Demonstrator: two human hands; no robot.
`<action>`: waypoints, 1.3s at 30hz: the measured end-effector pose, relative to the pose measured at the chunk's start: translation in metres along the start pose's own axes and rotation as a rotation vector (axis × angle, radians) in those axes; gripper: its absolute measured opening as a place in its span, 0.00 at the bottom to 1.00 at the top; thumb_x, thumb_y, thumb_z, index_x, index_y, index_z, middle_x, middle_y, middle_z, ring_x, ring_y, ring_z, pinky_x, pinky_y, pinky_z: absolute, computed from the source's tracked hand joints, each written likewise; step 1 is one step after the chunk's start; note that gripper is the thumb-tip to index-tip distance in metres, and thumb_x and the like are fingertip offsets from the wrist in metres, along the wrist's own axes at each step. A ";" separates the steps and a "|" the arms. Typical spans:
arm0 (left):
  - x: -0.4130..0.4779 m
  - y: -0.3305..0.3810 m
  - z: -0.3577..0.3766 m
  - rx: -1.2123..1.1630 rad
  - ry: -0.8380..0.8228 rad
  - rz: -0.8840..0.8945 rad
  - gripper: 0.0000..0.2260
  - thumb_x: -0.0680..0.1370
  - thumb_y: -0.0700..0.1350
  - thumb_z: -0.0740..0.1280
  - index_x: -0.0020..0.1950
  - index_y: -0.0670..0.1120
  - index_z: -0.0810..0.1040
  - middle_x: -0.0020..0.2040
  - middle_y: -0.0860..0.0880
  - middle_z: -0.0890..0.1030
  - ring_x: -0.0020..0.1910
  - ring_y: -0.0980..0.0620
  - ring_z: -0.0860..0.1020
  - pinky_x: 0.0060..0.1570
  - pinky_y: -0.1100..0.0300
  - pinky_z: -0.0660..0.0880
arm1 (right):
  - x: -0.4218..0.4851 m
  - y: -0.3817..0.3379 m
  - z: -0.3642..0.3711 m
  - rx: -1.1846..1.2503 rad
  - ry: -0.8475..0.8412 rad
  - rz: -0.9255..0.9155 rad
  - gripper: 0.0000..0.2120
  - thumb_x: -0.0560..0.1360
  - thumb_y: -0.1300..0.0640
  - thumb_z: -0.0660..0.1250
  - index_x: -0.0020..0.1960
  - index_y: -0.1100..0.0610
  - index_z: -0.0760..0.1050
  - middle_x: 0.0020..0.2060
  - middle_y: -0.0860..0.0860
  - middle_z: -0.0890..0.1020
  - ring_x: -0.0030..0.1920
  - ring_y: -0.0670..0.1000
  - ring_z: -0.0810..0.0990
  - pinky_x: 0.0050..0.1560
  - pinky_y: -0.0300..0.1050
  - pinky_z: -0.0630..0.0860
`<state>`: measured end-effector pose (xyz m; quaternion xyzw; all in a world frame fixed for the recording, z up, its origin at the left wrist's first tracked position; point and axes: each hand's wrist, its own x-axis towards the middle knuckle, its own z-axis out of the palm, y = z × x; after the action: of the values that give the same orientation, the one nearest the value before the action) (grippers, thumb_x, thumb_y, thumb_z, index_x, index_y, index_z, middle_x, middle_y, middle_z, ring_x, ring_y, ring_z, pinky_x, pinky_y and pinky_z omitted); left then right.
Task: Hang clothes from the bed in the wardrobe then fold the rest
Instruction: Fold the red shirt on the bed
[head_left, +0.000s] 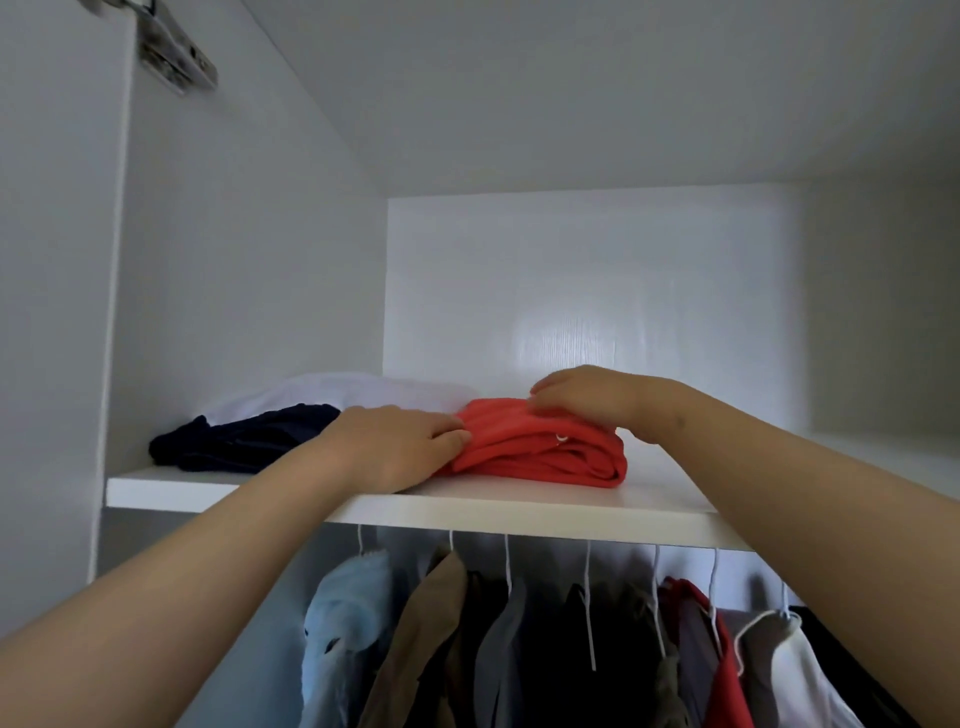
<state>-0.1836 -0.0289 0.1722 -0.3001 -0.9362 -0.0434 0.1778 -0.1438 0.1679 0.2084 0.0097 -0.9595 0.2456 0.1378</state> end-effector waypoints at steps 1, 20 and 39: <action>0.001 0.001 0.000 -0.012 -0.011 -0.002 0.18 0.81 0.59 0.47 0.69 0.62 0.65 0.69 0.57 0.71 0.67 0.50 0.69 0.66 0.52 0.62 | 0.001 -0.004 0.002 0.029 0.003 -0.037 0.17 0.79 0.49 0.57 0.61 0.56 0.76 0.60 0.52 0.78 0.54 0.50 0.78 0.55 0.43 0.73; -0.018 0.022 -0.003 -0.664 0.438 -0.023 0.12 0.80 0.47 0.58 0.58 0.56 0.79 0.60 0.57 0.78 0.58 0.58 0.73 0.55 0.65 0.64 | -0.028 0.003 0.011 0.238 0.299 -0.206 0.13 0.76 0.48 0.63 0.58 0.50 0.78 0.58 0.45 0.78 0.60 0.47 0.74 0.59 0.40 0.67; -0.122 0.196 0.069 -1.550 0.033 0.539 0.12 0.77 0.40 0.64 0.42 0.58 0.80 0.38 0.60 0.83 0.41 0.61 0.81 0.41 0.71 0.74 | -0.291 0.043 0.057 0.523 0.920 0.110 0.08 0.75 0.60 0.66 0.45 0.48 0.78 0.37 0.44 0.81 0.36 0.37 0.77 0.36 0.25 0.70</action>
<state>0.0006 0.0776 0.0586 -0.5517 -0.5335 -0.6380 -0.0618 0.1176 0.1640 0.0624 -0.1154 -0.7057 0.4623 0.5243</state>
